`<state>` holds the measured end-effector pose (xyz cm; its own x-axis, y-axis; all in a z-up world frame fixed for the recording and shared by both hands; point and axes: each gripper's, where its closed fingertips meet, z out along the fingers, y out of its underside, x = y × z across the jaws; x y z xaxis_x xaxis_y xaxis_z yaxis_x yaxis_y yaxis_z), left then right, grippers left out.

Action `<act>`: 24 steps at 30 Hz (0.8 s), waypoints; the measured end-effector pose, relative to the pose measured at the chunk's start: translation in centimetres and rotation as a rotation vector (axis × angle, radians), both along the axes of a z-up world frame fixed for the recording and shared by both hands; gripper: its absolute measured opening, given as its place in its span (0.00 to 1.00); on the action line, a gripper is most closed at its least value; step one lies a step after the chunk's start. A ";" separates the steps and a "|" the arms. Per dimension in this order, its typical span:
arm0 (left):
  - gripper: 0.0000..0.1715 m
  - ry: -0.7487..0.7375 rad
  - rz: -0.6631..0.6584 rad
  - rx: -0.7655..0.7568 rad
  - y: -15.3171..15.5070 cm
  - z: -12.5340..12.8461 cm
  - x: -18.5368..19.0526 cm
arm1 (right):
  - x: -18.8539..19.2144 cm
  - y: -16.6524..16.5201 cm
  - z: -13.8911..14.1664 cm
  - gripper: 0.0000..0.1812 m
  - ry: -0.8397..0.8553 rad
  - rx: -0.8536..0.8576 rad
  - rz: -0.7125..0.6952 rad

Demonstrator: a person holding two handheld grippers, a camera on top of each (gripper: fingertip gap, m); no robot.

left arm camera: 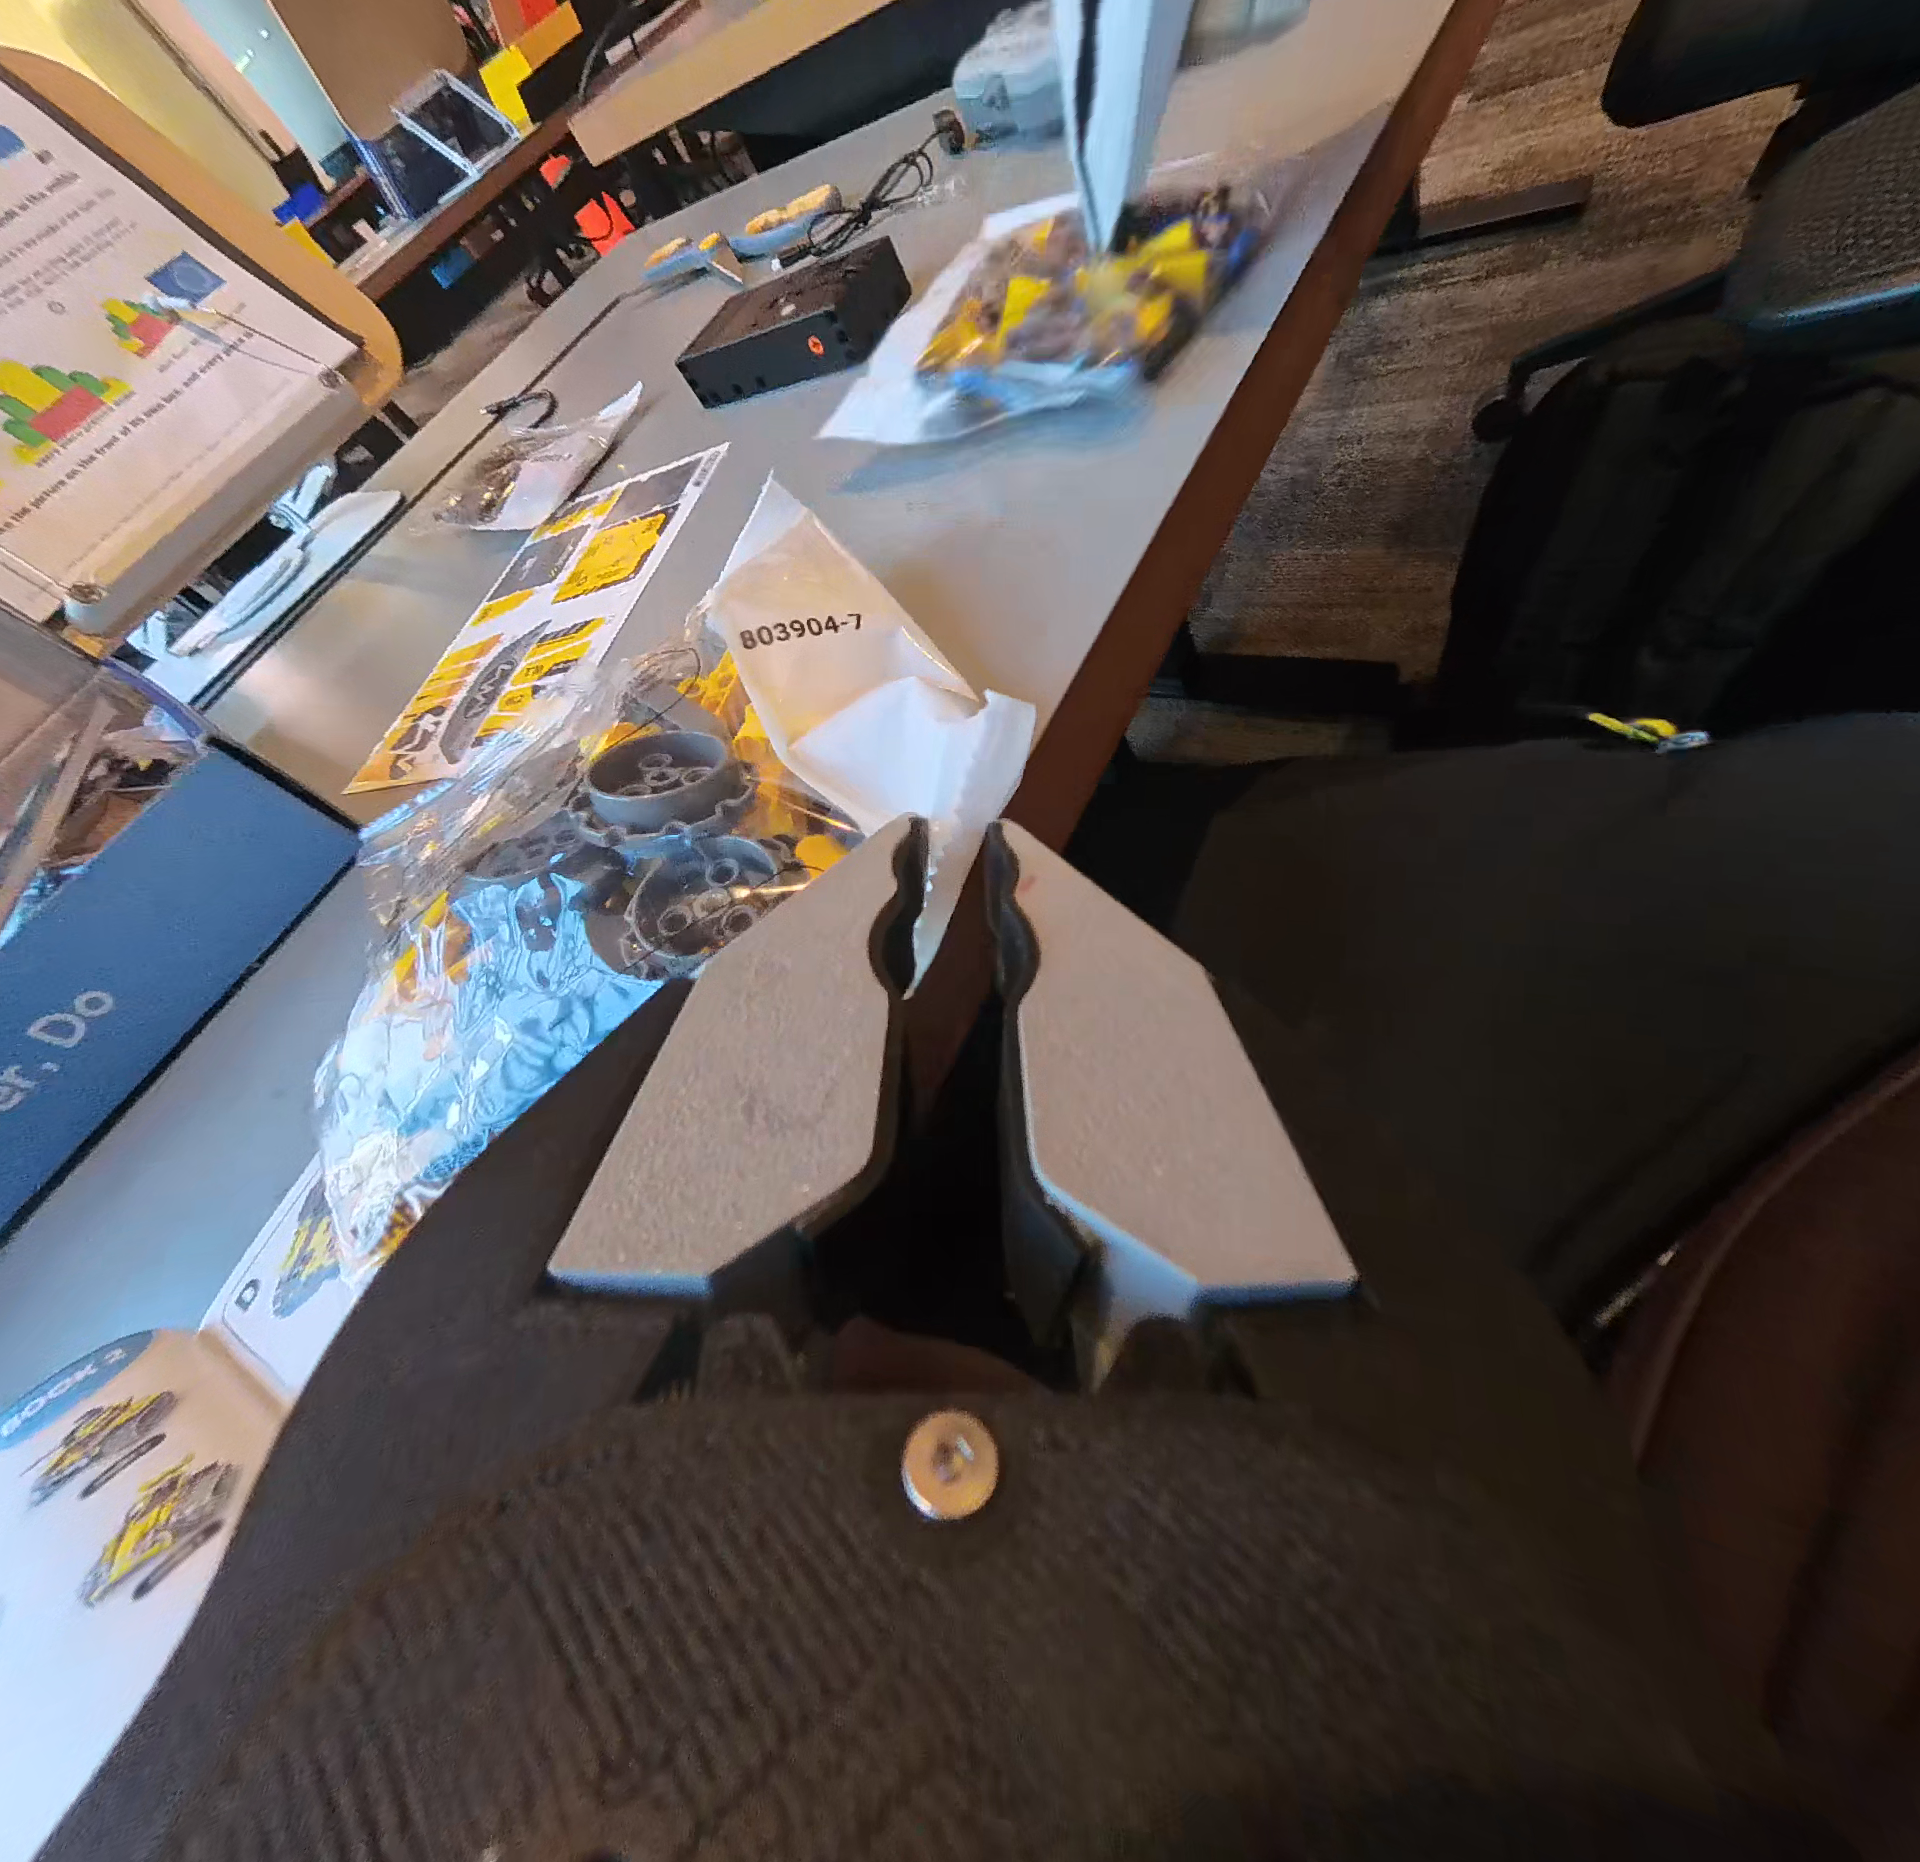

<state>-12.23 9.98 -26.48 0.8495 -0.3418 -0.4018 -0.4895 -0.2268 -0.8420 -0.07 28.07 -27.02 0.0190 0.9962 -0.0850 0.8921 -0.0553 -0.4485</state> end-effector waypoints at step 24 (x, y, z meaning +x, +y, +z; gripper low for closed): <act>0.05 -0.045 -0.017 -0.041 1.2 -0.2 0.5 | 8.2 5.7 0.2 0.34 0.089 -0.004 -0.370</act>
<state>-11.73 11.20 -26.67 0.8603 -0.3717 -0.3488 -0.4555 -0.2534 -0.8534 8.16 33.75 -26.79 0.3693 0.9232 -0.1066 0.7690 -0.3680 -0.5226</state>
